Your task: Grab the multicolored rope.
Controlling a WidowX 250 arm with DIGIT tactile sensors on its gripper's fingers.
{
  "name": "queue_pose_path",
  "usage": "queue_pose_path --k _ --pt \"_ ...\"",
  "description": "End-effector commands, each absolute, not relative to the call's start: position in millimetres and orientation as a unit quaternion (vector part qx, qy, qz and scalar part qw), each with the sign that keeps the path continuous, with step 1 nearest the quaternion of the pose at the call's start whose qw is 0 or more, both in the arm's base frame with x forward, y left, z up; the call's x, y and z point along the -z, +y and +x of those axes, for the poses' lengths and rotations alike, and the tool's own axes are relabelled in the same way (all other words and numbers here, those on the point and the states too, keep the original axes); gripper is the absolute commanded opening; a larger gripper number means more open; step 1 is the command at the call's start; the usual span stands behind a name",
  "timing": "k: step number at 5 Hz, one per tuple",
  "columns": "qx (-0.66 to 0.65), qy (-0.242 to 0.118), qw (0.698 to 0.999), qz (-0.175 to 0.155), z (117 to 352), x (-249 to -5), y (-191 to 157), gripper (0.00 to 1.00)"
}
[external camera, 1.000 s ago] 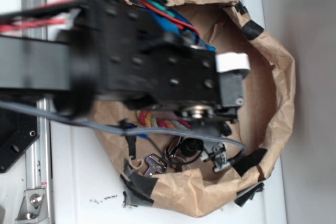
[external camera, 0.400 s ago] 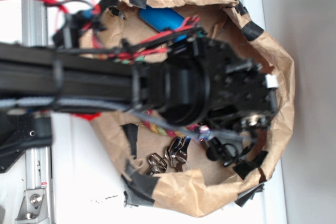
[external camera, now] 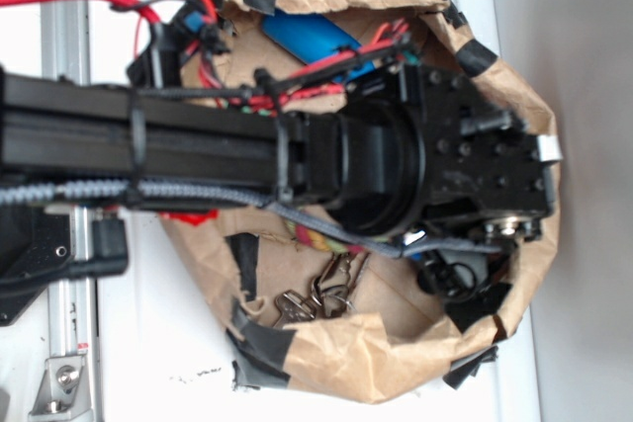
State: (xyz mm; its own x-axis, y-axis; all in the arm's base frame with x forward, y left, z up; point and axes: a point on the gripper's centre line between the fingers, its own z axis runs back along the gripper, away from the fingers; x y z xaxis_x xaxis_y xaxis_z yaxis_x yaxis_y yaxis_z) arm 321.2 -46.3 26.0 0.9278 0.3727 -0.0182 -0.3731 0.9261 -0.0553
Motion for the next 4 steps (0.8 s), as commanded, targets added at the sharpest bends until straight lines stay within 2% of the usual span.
queue_pose_path --k 1,2,3,4 --pt "-0.253 -0.082 0.961 -0.068 327.6 -121.4 -28.5 0.0" --pt "-0.278 -0.082 0.954 -0.079 306.7 -141.6 -31.7 0.0" --pt "-0.254 -0.115 0.957 -0.08 288.2 -162.2 -26.0 0.0" --pt "-0.224 -0.143 0.961 -0.073 284.3 -166.4 -15.7 0.0"
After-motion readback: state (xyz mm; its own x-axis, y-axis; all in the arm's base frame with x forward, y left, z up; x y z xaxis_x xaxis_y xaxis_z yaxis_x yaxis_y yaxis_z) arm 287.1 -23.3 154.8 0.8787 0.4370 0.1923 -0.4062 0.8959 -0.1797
